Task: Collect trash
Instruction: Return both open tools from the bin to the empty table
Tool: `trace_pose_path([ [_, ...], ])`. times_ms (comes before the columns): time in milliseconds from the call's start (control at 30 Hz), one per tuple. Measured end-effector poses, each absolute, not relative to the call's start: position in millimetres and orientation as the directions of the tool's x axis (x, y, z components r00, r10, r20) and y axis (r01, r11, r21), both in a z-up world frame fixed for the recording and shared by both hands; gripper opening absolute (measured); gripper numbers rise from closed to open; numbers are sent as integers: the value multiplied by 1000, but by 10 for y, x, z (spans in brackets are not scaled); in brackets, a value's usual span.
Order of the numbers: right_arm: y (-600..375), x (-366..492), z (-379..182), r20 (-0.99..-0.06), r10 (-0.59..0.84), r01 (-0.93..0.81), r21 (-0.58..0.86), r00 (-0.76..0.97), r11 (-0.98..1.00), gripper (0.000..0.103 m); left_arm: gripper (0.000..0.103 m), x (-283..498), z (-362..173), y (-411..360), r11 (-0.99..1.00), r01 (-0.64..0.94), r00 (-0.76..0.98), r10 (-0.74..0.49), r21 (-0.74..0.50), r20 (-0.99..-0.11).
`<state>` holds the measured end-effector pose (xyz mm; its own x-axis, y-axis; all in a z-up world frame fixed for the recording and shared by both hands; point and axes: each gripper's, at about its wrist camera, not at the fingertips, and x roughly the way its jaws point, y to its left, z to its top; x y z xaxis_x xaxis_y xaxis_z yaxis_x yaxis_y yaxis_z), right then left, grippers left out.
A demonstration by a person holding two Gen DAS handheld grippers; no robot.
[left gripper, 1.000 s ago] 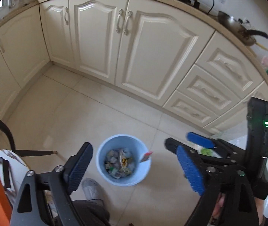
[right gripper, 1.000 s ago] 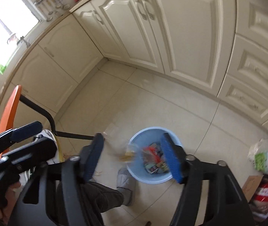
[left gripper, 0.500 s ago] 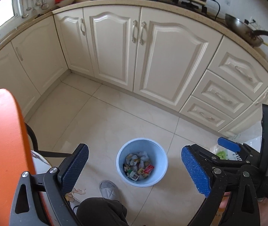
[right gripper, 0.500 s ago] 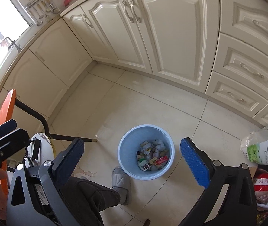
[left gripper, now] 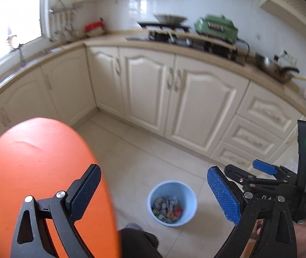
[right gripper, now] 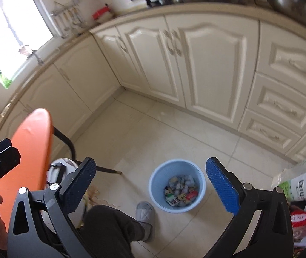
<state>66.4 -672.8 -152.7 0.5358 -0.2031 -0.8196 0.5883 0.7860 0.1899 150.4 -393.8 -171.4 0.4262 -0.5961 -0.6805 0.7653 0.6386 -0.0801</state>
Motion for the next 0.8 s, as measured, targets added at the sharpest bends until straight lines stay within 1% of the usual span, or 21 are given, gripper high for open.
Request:
trace_pose_path([
  [167,-6275,848,-1099,-764,-178,513,223,620,829,103,98,1313,-1364,-3143,715,694,543,-593,-79,-594],
  [300,-5734,1082,-740,-721,-134,415,227,680,881,103,102,1084,-1112,-2453,791,608,652,-551,-76,-520],
  [467,-5058,1344,-412,-682,-71,306,232,728,923,103,102,773,-869,-1551,882,467,780,-441,-56,-445],
  [567,-4700,1431,-269,-660,-43,251,223,750,942,103,102,543,-778,-1076,920,390,831,-370,-40,-414],
  [700,-4228,1537,-104,-636,-15,184,200,772,962,103,102,223,-708,-539,954,298,878,-287,-30,-383],
  [800,-3908,1565,-12,-619,1,135,172,785,976,103,102,-77,-696,-261,972,236,899,-227,-22,-375],
])
